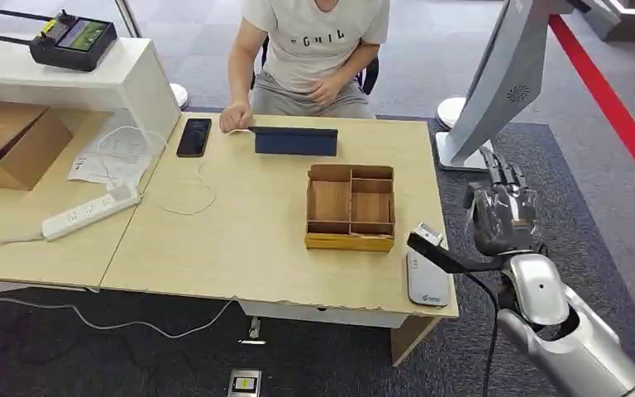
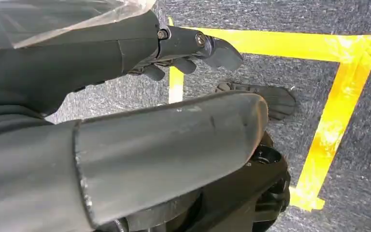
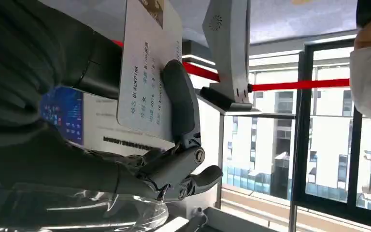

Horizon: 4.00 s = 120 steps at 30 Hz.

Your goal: Pass the card to the sensor for recognition and then transmit it.

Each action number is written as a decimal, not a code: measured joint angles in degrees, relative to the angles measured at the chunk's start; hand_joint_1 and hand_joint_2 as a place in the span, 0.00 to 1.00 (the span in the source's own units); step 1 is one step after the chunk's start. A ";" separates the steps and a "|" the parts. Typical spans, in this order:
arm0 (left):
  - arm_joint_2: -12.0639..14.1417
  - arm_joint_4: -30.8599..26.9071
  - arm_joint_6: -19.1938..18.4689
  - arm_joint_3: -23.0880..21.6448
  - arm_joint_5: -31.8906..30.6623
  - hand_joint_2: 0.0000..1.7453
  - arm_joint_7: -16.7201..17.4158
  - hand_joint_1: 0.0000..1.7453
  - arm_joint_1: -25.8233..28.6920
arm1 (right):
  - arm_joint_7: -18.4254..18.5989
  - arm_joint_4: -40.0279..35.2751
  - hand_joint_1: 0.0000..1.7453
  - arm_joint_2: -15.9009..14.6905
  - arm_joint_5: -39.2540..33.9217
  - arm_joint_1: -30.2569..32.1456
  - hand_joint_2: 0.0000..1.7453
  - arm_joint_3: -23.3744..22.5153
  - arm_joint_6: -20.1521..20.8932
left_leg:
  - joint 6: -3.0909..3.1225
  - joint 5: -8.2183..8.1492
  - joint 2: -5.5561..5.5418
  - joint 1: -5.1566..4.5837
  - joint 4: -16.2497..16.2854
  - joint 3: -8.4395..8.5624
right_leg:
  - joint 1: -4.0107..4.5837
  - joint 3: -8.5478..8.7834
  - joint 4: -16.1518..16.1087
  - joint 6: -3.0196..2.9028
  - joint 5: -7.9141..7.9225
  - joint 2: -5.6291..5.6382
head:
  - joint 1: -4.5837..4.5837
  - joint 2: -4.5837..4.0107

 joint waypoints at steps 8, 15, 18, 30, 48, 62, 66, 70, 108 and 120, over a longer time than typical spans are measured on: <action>-0.07 0.00 0.18 0.00 0.85 0.00 0.00 0.00 0.00 | -0.79 2.12 1.00 2.40 0.24 -0.11 1.00 0.42 0.94 | 0.00 0.00 0.00 0.00 0.00 0.00 | 0.00 0.01 0.01 0.00 0.00 0.00 | 0.00 0.00; -0.07 0.00 -0.37 0.00 0.87 0.00 0.02 0.00 -0.01 | -1.27 3.56 1.00 4.09 0.59 -0.12 1.00 0.85 2.51 | 0.00 0.00 0.00 0.00 0.00 0.00 | 0.00 0.00 0.00 0.00 0.00 0.00 | 0.02 0.00; -0.07 0.00 -0.52 0.00 0.87 0.00 0.02 0.00 0.00 | -1.27 4.09 1.00 4.52 0.59 -0.12 1.00 0.92 2.56 | 0.00 0.00 0.00 0.00 0.00 0.00 | 0.00 0.00 0.00 0.00 0.00 0.00 | 0.00 0.00; -0.07 0.00 -0.54 0.00 0.87 0.00 0.02 0.00 0.00 | -1.31 5.68 1.00 5.60 0.59 -0.19 1.00 1.27 2.56 | 0.00 0.00 0.00 0.00 0.00 0.00 | 0.00 0.00 0.00 0.00 0.00 0.00 | 0.02 0.00; -0.07 0.00 -0.72 0.00 1.16 0.00 0.42 0.00 0.06 | 0.64 10.34 1.00 5.93 -0.81 0.25 1.00 1.22 6.93 | 0.00 0.00 0.00 0.00 0.01 0.00 | 0.00 -0.02 -0.01 0.00 0.00 0.00 | 0.02 0.00; -0.07 0.00 -0.57 0.00 1.11 0.00 0.57 0.00 0.05 | 1.27 11.17 1.00 5.79 -1.86 2.38 1.00 1.75 8.72 | 0.00 0.00 0.01 0.00 0.00 -0.02 | 0.00 -0.04 -0.01 0.00 0.00 0.00 | 0.02 0.00; -0.07 0.00 -0.54 0.00 1.03 0.00 0.68 0.00 0.05 | 1.31 10.08 1.00 6.14 -1.90 2.78 1.00 2.25 9.42 | 0.00 0.00 0.00 0.00 0.00 -0.01 | 0.00 -0.04 0.00 -0.01 0.00 0.00 | 0.00 0.00; -0.07 0.02 -0.54 0.00 0.98 0.00 0.70 0.00 0.05 | 1.44 8.39 1.00 6.45 -1.97 2.87 1.00 2.82 9.92 | 0.00 0.00 0.00 0.00 0.00 -0.02 | 0.00 -0.04 0.00 -0.01 0.00 0.00 | 0.02 0.00; -0.02 0.00 -0.52 0.00 1.03 0.00 1.22 0.00 0.05 | 2.03 11.13 1.00 8.35 -6.58 7.05 1.00 4.63 6.91 | 0.00 0.00 0.00 0.00 0.00 -0.02 | 0.00 -0.06 -0.01 -0.03 -0.02 0.00 | 0.02 0.00; 0.28 0.00 -0.61 0.00 0.63 0.00 1.05 0.00 0.05 | 3.32 12.96 1.00 8.11 -9.09 7.20 1.00 4.74 4.81 | 0.00 0.00 0.02 0.00 0.00 0.03 | 0.00 -0.02 -0.02 -0.03 -0.02 0.01 | 0.00 0.00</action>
